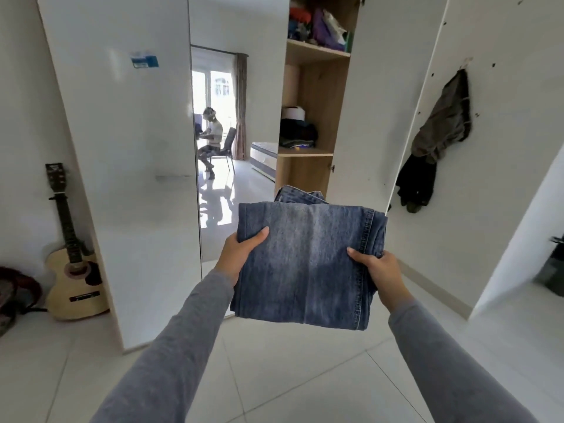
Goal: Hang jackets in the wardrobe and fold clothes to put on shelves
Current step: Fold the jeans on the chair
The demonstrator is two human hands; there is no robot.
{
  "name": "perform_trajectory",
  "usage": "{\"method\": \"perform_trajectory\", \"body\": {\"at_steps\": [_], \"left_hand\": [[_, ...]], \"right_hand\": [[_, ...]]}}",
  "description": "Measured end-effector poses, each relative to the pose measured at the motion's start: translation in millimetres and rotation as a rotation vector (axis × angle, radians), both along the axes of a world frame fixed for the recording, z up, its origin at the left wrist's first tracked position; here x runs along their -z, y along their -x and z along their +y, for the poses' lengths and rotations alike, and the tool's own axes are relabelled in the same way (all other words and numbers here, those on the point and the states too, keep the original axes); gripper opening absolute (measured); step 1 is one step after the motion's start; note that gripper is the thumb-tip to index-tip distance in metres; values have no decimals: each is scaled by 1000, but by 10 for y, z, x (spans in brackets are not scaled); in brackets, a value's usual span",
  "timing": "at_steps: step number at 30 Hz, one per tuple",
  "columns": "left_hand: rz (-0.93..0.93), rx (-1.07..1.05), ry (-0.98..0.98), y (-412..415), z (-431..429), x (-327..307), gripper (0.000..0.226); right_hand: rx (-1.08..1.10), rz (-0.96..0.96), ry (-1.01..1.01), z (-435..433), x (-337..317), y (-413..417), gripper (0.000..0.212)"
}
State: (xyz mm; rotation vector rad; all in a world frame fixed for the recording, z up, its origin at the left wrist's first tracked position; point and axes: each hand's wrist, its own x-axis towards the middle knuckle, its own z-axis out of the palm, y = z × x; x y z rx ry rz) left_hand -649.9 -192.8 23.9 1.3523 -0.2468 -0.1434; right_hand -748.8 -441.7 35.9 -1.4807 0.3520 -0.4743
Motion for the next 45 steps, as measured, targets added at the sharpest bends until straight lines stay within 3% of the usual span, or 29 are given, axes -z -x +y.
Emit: {"method": "perform_trajectory", "body": {"at_steps": [15,24,30,36,39,45], "left_hand": [[61,59,-8,-3698,-1387,-53,61],[125,132,6,-5187,-2513,274,49],[191,58,43,-6364,-3342,401,71],[227,-28,103,-7305,-4032,506,45],[267,-82,37,-7654,-4139,750,46],[341,-222,-93,-8532,-4078,1414,44]], "right_hand": [[117,12,-35,-1145,26,-3492,27],[182,69,-34,-2203,327,-4897,23],[91,115,35,-3146,341,-6169,23],[11,136,122,-3932,259,-7413,26],[-46,179,145,-4121,525,-8021,22],[-160,342,174,-4121,1351,-9123,33]]}}
